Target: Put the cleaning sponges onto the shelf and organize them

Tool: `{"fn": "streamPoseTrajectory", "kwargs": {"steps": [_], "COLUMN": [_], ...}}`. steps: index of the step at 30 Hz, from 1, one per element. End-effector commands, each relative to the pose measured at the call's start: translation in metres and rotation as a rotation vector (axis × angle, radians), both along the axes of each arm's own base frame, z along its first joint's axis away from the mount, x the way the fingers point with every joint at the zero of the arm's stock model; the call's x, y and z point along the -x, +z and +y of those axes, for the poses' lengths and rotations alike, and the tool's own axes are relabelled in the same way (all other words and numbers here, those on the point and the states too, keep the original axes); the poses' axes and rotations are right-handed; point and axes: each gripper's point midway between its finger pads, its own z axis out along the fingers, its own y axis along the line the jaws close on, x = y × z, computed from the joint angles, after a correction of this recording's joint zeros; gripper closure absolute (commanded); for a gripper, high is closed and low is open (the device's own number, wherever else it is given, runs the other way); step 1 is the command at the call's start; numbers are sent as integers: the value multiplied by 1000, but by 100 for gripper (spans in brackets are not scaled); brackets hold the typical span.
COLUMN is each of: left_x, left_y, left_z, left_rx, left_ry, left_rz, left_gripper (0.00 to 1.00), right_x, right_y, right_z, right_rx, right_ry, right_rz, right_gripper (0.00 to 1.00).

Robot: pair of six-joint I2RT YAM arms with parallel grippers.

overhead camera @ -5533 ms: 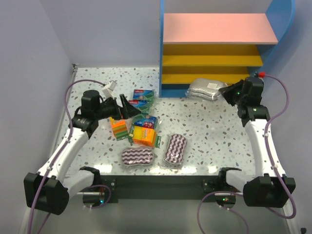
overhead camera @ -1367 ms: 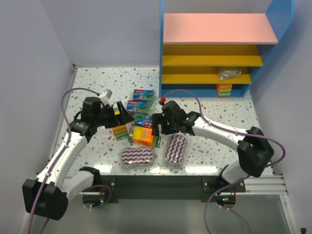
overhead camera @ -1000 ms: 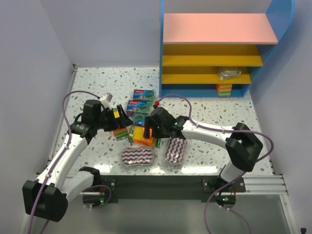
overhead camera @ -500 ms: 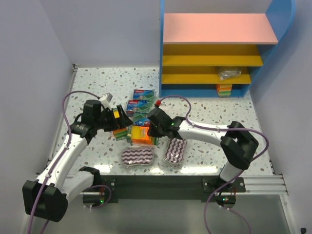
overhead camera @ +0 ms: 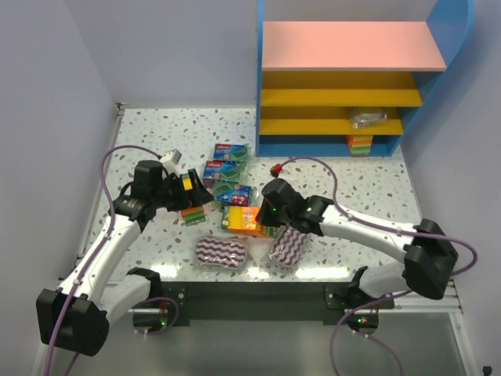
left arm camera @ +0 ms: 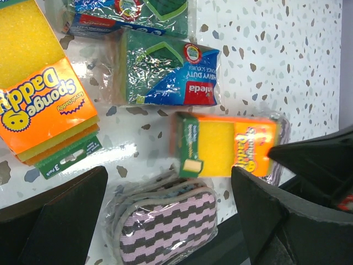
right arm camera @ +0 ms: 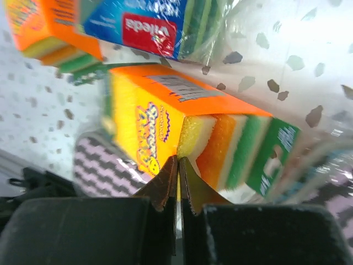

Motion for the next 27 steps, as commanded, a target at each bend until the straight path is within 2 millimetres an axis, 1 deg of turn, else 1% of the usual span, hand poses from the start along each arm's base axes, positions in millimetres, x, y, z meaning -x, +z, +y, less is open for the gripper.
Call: {"fn": "streamPoseTrajectory", "kwargs": {"steps": [1,2,4,5,6,7,8,10,11,13,14,16,17,18,19,21,22,24,25,27], "left_x": [-6,-7,-8,-9,-10,-10,-10,-11,-11,-12,-12,-12,-13,-13,-13,-13,-14,-14,-15,-15], "left_y": [14,16,16,18,17,17,18,18,18,20,22,23,22,22,23,23,23,23,22,21], "left_z": [-4,-5,-6,-6,-6,-7,-8,-9,-9,-10,-10,-9,-9,-9,-9,-10,-9,-9,-9,-9], "left_rx": [1,2,1,3,4,4,8,13,15,17,18,16,15,13,13,13,12,8,7,5], "left_ry": [-34,-36,-40,-43,-44,-46,-50,-52,-52,-53,-54,-51,-50,-50,-50,-55,-52,-53,-52,-55], "left_rz": [-41,-45,-45,-47,-46,-43,-44,-43,-42,-46,-48,-53,-52,-53,-53,-49,-49,-50,-47,-44], "left_gripper": [0,0,0,0,0,0,0,0,0,0,0,0,0,0,0,0,0,0,0,0], "right_x": [-8,-17,-23,-38,-42,-47,-56,-63,-70,-76,-81,-85,-92,-96,-105,-113,-120,-126,-128,-137], "right_y": [46,59,73,80,90,95,101,104,103,103,104,104,109,109,110,113,111,108,99,104], "right_z": [-25,-39,-51,-66,-76,-84,-99,-116,-133,-144,-154,-163,-168,-173,-177,-183,-191,-200,-210,-218], "right_rx": [-79,-119,-182,-198,-212,-198,-176,-152,-125,-129,-126,-142,-171,-185,-231,-285,-326,-359,-369,-428], "right_ry": [-57,-101,-133,-192,-218,-230,-277,-331,-397,-450,-499,-562,-598,-630,-672,-719,-780,-842,-918,-977], "right_rz": [-78,-100,-98,-114,-140,-163,-183,-190,-188,-187,-198,-215,-246,-263,-295,-332,-365,-399,-408,-478], "right_gripper": [100,100,100,100,100,100,100,100,100,100,100,100,100,100,100,100,100,100,100,100]}}
